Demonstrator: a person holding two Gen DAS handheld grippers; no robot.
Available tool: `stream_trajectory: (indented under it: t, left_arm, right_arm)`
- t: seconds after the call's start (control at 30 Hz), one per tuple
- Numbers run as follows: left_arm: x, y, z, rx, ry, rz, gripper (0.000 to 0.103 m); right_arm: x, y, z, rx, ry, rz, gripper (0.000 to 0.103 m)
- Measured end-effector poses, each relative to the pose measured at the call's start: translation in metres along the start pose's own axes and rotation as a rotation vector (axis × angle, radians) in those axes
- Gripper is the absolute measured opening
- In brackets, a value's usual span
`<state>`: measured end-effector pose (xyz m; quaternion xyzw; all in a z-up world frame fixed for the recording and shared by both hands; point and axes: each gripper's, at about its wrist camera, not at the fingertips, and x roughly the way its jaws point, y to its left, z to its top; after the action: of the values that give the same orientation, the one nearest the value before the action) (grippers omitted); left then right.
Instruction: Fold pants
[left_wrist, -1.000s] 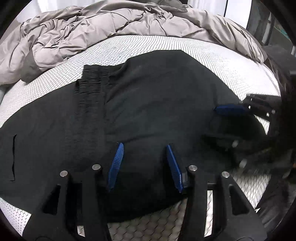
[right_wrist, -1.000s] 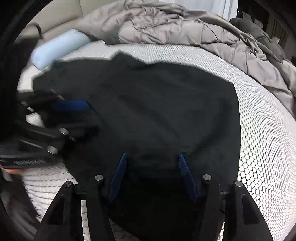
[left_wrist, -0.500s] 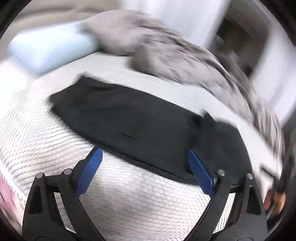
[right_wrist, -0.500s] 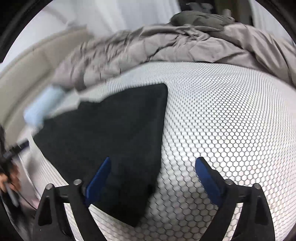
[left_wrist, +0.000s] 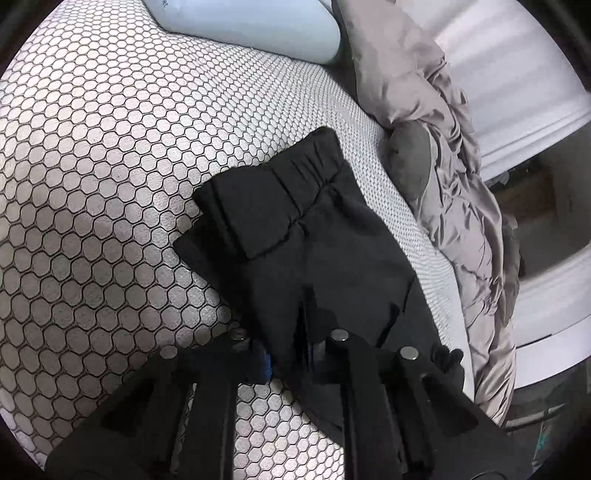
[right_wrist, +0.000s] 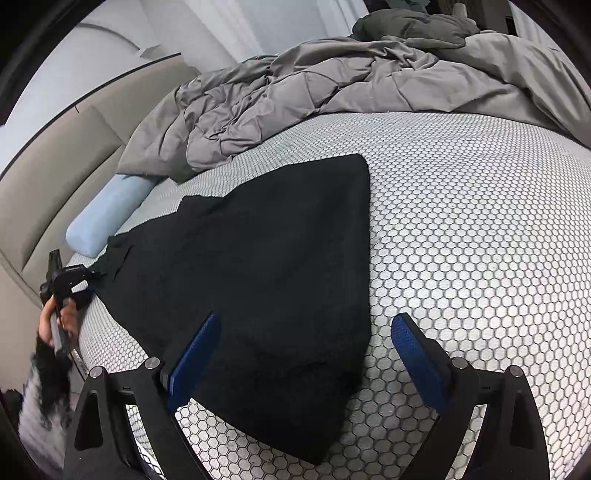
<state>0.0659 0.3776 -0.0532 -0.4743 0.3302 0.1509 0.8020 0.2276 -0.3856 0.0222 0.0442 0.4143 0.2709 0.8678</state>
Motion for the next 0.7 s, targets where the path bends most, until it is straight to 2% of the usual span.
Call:
stream_trajectory:
  t: [0.1, 0.2, 0.3, 0.4, 0.47, 0.53, 0.57, 0.6, 0.63, 0.67, 0.7]
  left_arm:
    - [-0.020, -0.040, -0.004, 0.178, -0.090, 0.059, 0.003]
    - [-0.050, -0.095, -0.022, 0.336, -0.170, 0.052, 0.003]
    - [-0.084, -0.160, -0.052, 0.506, -0.222, -0.019, 0.003]
    - [-0.105, -0.228, -0.098, 0.675, -0.243, -0.121, 0.003]
    - [-0.106, -0.271, -0.133, 0.756, -0.207, -0.215, 0.003]
    - [-0.095, -0.311, -0.180, 0.841, -0.104, -0.307, 0.004]
    - [-0.086, -0.324, -0.200, 0.870, -0.053, -0.331, 0.013]
    - [-0.069, -0.339, -0.230, 0.939, 0.048, -0.361, 0.021]
    - [-0.057, -0.347, -0.249, 0.990, 0.114, -0.376, 0.039]
    - [-0.046, -0.351, -0.268, 1.032, 0.159, -0.372, 0.046]
    - [-0.035, -0.351, -0.287, 1.078, 0.187, -0.358, 0.046]
  right_arm:
    - [0.002, 0.001, 0.001, -0.003, -0.008, -0.005, 0.095]
    - [-0.004, -0.002, 0.001, 0.003, -0.024, -0.004, 0.095]
    - [-0.010, -0.005, 0.002, 0.009, -0.042, -0.011, 0.095]
    - [-0.016, -0.011, 0.004, 0.020, -0.061, -0.014, 0.095]
    - [-0.020, -0.015, 0.005, 0.033, -0.072, -0.019, 0.095]
    - [-0.023, -0.022, 0.007, 0.051, -0.081, -0.030, 0.095]
    - [-0.024, -0.025, 0.008, 0.058, -0.084, -0.035, 0.095]
    - [-0.025, -0.029, 0.009, 0.070, -0.087, -0.044, 0.095]
    - [-0.026, -0.033, 0.010, 0.081, -0.088, -0.052, 0.095]
    - [-0.027, -0.036, 0.011, 0.087, -0.088, -0.056, 0.095]
    - [-0.028, -0.040, 0.012, 0.095, -0.092, -0.057, 0.095]
